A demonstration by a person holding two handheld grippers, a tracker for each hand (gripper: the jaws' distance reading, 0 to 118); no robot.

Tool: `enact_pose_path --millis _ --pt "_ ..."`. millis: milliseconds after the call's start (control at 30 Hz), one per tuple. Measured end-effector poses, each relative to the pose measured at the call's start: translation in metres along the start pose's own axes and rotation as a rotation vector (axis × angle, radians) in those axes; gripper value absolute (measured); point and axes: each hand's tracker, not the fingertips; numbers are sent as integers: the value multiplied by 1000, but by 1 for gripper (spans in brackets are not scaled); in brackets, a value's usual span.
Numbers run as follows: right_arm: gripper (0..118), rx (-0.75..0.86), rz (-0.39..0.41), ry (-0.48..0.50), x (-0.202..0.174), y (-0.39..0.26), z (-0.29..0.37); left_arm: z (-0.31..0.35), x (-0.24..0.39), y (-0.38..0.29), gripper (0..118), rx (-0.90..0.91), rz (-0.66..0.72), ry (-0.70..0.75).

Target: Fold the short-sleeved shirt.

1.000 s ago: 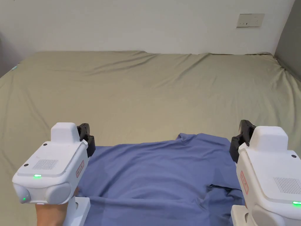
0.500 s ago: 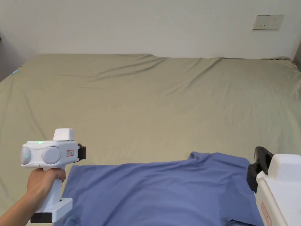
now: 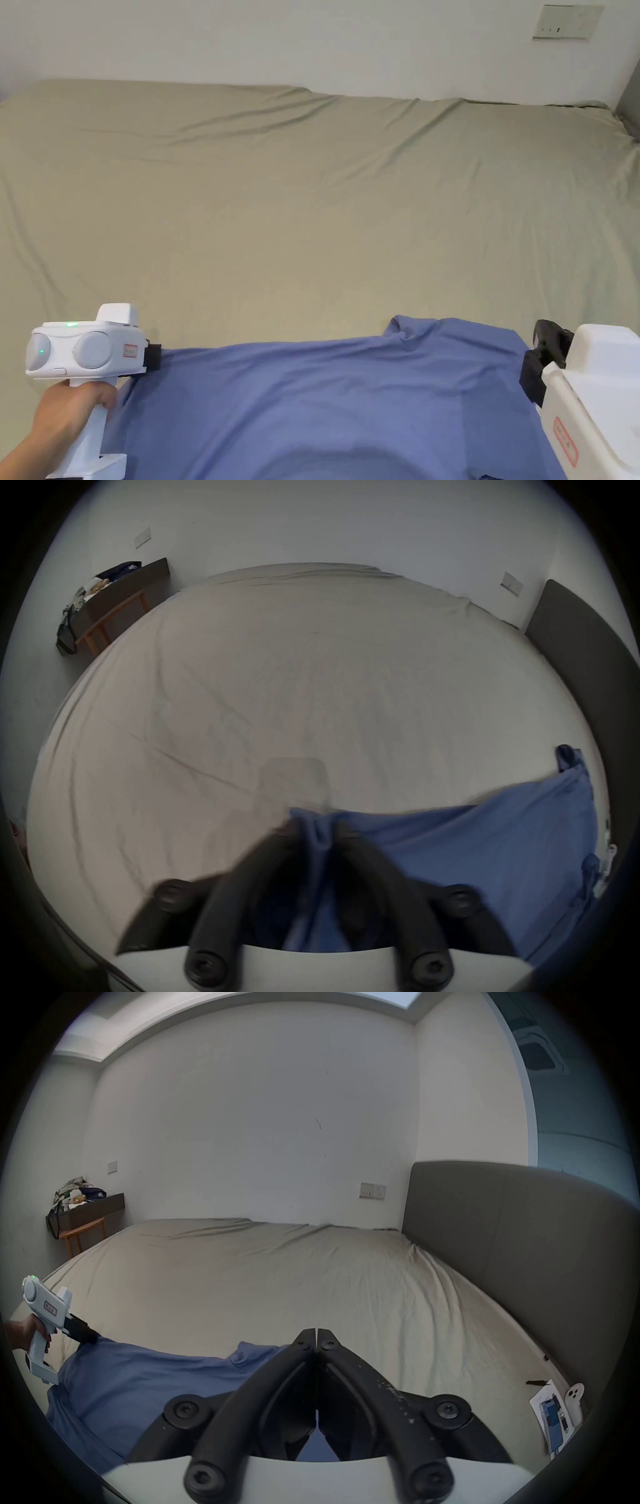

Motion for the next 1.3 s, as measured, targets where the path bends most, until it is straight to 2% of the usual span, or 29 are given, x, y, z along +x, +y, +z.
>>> enact_pose_path --millis 100,133,200,267,333,367,433,467,600,633,700,733,767,800,833,933,967,1067,1100,1300 --pt "3 -79 -43 7 21 0 -27 7 4 0 6 31 -29 34" --pt "7 -117 -56 12 29 1 -38 15 4 -1 6 74 -32 26" --pt "29 -199 -77 12 47 0 -67 37 4 -1 6 132 3 -11" --pt "63 -272 -77 23 58 -4 -94 59 5 -3 6 180 13 -46" --pt "96 -344 -17 15 66 -9 -126 79 8 -5 6 218 -10 -62" --pt "96 -361 2 7 67 -13 -141 85 7 -4 6 225 -20 -67" --pt "107 -410 78 13 66 -19 -166 97 7 -4 6 236 -29 -82" --pt "108 -441 92 31 64 -22 -184 102 7 -4 6 243 -31 -88" --pt "107 -527 51 38 55 -35 -221 107 6 -3 6 255 -39 -93" --pt "100 -553 31 40 52 -39 -227 105 6 -3 6 255 -39 -92" --pt "72 -619 43 27 45 -49 -237 104 4 -4 6 251 -33 -93" --pt "55 -621 29 54 43 -53 -236 104 3 -5 6 250 -30 -92" --pt "45 -561 -21 71 40 -52 -229 103 2 -6 6 248 -26 -90" --pt "29 -578 -11 64 38 -48 -226 103 1 -8 6 247 -25 -89" --pt "3 -582 -8 84 35 -46 -223 104 0 -9 6 244 -22 -87" --pt "3 -518 124 80 41 -48 -229 111 -3 -15 6 247 -3 -78" --pt "3 -482 128 76 24 -21 -181 115 -5 -17 6 253 6 -76" --pt "3 -408 63 126 42 -9 -156 130 -8 -26 6 272 20 -65" --pt "3 -376 36 133 37 9 -94 135 -10 -29 6 278 26 -58" --pt "3 -263 -59 221 69 17 15 172 -27 -59 6 303 77 -29"
